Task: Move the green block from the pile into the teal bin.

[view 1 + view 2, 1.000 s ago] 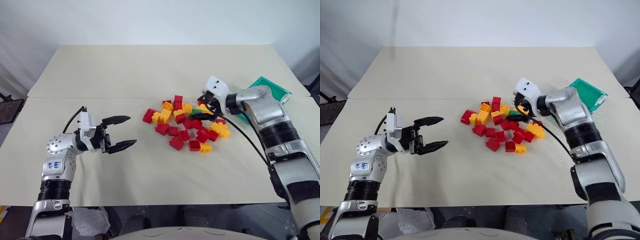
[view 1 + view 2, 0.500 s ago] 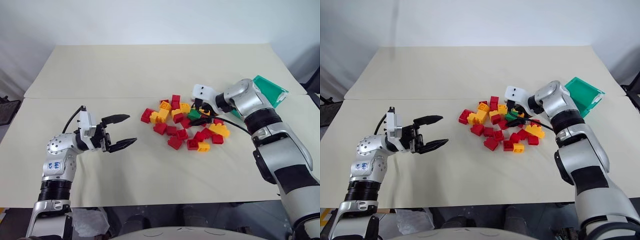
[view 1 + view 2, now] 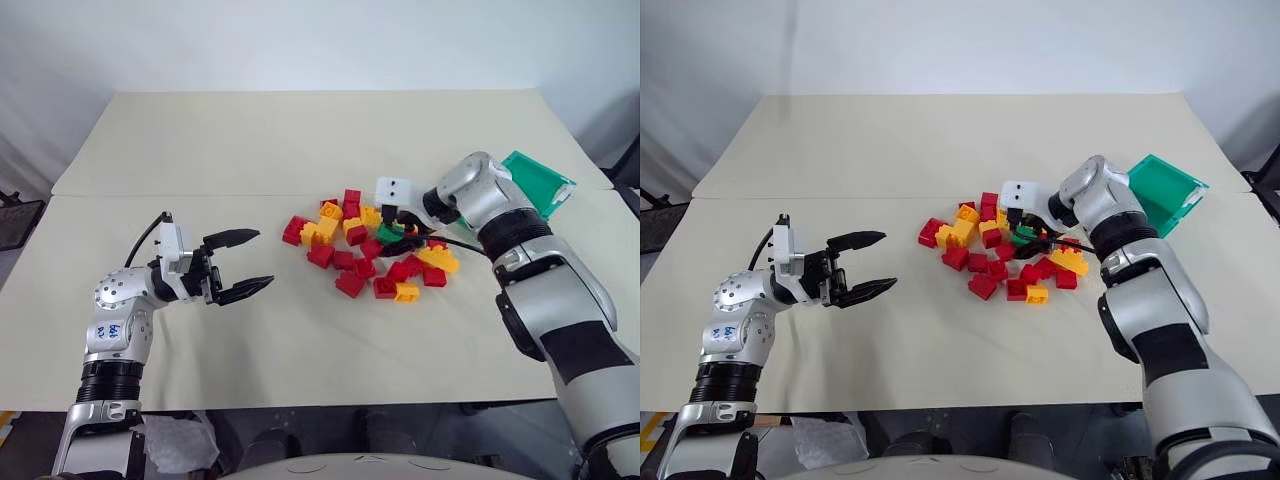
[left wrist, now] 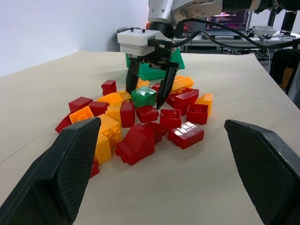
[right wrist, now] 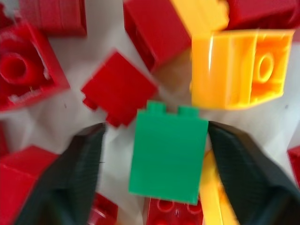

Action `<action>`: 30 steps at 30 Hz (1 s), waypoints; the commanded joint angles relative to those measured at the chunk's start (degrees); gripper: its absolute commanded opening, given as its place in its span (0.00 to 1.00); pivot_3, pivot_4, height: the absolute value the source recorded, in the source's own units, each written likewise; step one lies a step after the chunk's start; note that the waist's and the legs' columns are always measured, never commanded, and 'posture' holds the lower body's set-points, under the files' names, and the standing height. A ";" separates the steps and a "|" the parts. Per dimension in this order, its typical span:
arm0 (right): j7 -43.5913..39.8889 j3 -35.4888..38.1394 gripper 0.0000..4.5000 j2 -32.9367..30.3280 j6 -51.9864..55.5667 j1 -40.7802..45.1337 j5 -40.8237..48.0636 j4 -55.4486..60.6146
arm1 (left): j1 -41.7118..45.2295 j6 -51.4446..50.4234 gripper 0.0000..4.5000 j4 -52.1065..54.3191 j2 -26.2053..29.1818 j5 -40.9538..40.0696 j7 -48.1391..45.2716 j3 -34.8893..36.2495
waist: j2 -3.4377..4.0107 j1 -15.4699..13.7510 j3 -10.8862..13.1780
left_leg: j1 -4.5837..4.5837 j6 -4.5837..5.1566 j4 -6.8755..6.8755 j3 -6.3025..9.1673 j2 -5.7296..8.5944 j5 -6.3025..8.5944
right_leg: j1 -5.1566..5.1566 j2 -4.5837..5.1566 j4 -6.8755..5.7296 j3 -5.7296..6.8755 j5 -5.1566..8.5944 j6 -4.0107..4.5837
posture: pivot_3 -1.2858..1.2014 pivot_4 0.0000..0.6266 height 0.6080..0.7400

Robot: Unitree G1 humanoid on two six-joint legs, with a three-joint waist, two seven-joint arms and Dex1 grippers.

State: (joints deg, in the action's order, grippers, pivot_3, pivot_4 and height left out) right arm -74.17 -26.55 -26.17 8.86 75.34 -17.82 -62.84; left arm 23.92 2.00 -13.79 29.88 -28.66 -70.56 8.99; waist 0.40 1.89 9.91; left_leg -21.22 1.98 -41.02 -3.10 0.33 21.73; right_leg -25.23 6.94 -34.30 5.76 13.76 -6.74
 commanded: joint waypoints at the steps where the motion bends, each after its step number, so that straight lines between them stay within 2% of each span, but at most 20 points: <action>1: 1.03 -0.31 0.50 -1.11 -1.24 1.10 -2.07 0.39 | 0.23 1.06 1.00 1.34 0.05 -0.16 0.10 0.28 | 0.00 0.05 0.00 | 0.00 0.00 0.01 0.00 0.00 0.00 | 0.00 0.00 0.00 0.01 0.00 0.00 | 0.52 0.24 1.00; 4: 1.65 0.98 0.35 -1.18 -0.97 1.05 -1.83 0.85 | 0.27 0.93 1.00 1.56 0.01 -0.28 -0.02 0.19 | 0.01 0.08 0.00 | 0.00 0.00 0.00 0.00 0.00 0.00 | 0.00 0.00 -0.01 0.01 0.00 0.00 | 0.52 0.24 1.00; 10: 0.15 6.30 0.35 -3.56 3.36 0.48 2.38 7.06 | 0.88 0.65 1.00 2.33 -0.14 -0.39 -0.76 -0.65 | 0.11 -0.03 0.07 | -0.03 0.00 -0.04 0.00 0.00 0.00 | -0.02 0.02 -0.03 0.01 0.00 0.00 | 0.52 0.24 1.00; 15: -0.07 14.08 0.35 -11.41 14.66 -5.80 7.47 23.28 | 3.65 -0.73 1.00 4.15 -1.87 1.07 1.17 -3.98 | 0.12 -0.73 0.08 | -0.12 0.00 -0.05 0.12 0.03 0.00 | 0.00 0.06 0.01 0.14 0.00 0.00 | 0.52 0.24 1.00; 19: 4.86 20.44 0.35 -17.71 21.53 -12.03 9.53 34.14 | 6.79 -2.37 1.00 4.67 -4.38 3.37 4.32 -7.18 | 0.14 -1.51 0.09 | -0.18 0.05 -0.07 0.12 0.17 -0.01 | -0.01 0.17 0.03 0.19 -0.01 -0.01 | 0.52 0.24 1.00; 24: 14.10 30.12 0.35 -23.61 28.21 -20.22 11.27 44.81 | 13.61 -2.64 1.00 0.17 -9.12 9.76 10.54 -12.12 | 0.14 -2.12 0.10 | -0.16 0.06 -0.07 0.03 0.14 -0.02 | -0.01 0.13 0.00 0.20 -0.01 -0.03 | 0.52 0.24 1.00; 30: 22.53 32.36 0.35 -25.19 28.24 -25.89 11.08 46.27 | 21.07 -1.27 1.00 -7.73 -14.73 13.78 14.19 -14.56 | 0.13 -2.12 0.10 | -0.08 0.11 -0.08 -0.55 0.16 -0.04 | 0.03 0.12 0.01 0.15 -0.04 -0.08 | 0.52 0.24 1.00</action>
State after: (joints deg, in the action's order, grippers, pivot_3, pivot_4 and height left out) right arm -54.22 4.77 -50.69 37.76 49.10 -6.85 -17.62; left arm 43.32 -0.37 -20.56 15.81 -16.01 -57.59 -5.23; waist 0.53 -0.23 10.01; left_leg -21.27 2.10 -41.07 -3.73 0.46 21.68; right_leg -25.20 7.06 -34.30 5.92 13.72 -6.82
